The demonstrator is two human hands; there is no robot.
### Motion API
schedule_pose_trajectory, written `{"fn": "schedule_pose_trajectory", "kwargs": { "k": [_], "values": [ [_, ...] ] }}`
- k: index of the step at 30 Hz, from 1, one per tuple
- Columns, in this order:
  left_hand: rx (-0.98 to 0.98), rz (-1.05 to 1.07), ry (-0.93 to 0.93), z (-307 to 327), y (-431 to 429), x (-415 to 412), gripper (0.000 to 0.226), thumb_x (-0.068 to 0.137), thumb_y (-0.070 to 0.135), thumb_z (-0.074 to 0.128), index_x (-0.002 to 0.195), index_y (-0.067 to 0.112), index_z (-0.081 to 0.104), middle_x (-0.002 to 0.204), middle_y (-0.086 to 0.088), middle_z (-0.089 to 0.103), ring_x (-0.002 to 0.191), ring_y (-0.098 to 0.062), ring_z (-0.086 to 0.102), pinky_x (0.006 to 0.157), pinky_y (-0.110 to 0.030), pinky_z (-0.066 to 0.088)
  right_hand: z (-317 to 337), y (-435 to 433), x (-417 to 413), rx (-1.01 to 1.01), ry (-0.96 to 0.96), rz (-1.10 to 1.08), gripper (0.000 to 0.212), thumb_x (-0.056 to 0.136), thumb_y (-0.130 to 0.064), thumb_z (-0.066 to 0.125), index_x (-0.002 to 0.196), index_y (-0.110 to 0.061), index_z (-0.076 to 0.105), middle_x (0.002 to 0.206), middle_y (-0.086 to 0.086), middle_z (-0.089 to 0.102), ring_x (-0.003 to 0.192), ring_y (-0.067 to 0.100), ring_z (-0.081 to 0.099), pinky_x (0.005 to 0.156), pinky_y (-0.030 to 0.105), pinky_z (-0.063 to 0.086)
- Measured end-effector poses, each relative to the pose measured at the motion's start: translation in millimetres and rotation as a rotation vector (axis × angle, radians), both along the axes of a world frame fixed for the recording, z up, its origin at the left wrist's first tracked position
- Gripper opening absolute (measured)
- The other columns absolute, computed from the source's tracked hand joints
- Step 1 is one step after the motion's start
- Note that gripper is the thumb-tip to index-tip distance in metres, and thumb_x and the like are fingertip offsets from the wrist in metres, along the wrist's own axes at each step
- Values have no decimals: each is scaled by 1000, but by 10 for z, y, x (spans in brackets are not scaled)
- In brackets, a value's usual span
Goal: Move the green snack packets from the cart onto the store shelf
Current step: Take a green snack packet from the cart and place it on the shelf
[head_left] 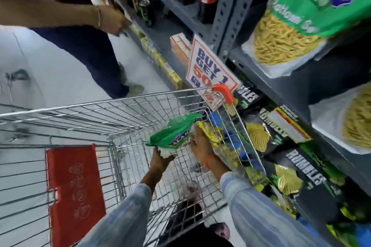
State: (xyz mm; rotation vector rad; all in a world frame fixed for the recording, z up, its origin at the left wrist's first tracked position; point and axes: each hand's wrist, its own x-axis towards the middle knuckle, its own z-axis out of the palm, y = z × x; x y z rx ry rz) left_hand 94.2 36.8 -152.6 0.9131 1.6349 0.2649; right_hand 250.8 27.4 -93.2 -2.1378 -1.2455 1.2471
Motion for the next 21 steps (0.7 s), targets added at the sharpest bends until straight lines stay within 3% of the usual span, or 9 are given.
{"fn": "schedule_pose_trajectory", "kwargs": {
  "k": [3, 5, 6, 7, 9, 11, 13, 18, 21],
  "values": [
    [24, 9, -35, -140, 165, 16, 63, 74, -7, 72, 130, -7, 43, 137, -24, 50, 116, -35, 55, 93, -35, 51, -166, 47, 131, -178, -21, 29, 55, 92, 3, 44, 143, 2, 24, 147, 21, 38, 135, 36, 40, 109, 40, 35],
    [-11, 30, -80, -180, 225, 34, 53, 80, -13, 61, 129, -12, 42, 133, -26, 51, 86, -29, 59, 57, -16, 55, -227, 85, 164, -262, 17, 61, 50, 93, 1, 43, 141, 5, 29, 148, 23, 37, 136, 35, 38, 114, 43, 33],
    [0, 24, -77, -180, 236, 39, 51, 81, -17, 57, 129, -14, 40, 130, -29, 51, 81, -27, 55, 41, -10, 47, -313, 153, 171, -229, 50, 106, 55, 92, 1, 45, 143, 1, 27, 152, 21, 32, 139, 31, 34, 116, 43, 30],
    [25, 22, -80, -209, 236, 45, 52, 81, -19, 56, 130, -14, 39, 126, -28, 51, 85, -28, 52, 34, -8, 41, -363, 216, 159, -215, 83, 164, 60, 91, 1, 47, 145, -4, 24, 154, 18, 29, 141, 29, 31, 117, 44, 28],
    [48, 64, -119, -254, 209, 60, 54, 78, -22, 56, 129, -14, 38, 120, -20, 52, 97, -29, 48, 39, -11, 45, -450, 303, 117, -217, 141, 202, 66, 89, 6, 48, 147, -7, 19, 154, 17, 29, 141, 31, 31, 116, 47, 30],
    [57, 122, -137, -222, 167, 75, 60, 72, -26, 60, 127, -16, 38, 117, -14, 50, 103, -27, 46, 70, -36, 59, -341, 273, 132, -183, 156, 173, 65, 85, 13, 47, 144, -3, 26, 147, 22, 39, 136, 35, 39, 112, 46, 36],
    [50, 122, -110, -130, 83, 77, 62, 68, -22, 68, 124, -13, 44, 118, -17, 55, 109, -29, 51, 94, -57, 48, -230, 150, 166, -169, 176, 144, 61, 83, 17, 43, 140, -1, 32, 140, 24, 46, 130, 38, 44, 101, 37, 41],
    [204, -123, 27, 357, -91, 100, 55, 63, -1, 82, 113, -5, 60, 119, -23, 66, 110, -36, 62, 93, -51, 51, 166, -295, 327, -53, 233, 74, 61, 85, 18, 35, 142, -3, 29, 134, 17, 49, 124, 33, 47, 88, 30, 40],
    [337, -267, 85, 822, -152, 162, 54, 60, 5, 85, 108, -4, 63, 112, -24, 69, 106, -35, 65, 90, -49, 52, 560, -651, 426, 62, 296, -33, 52, 86, 17, 38, 125, -16, 44, 109, -11, 50, 104, 1, 49, 82, 24, 44]
  ]
}}
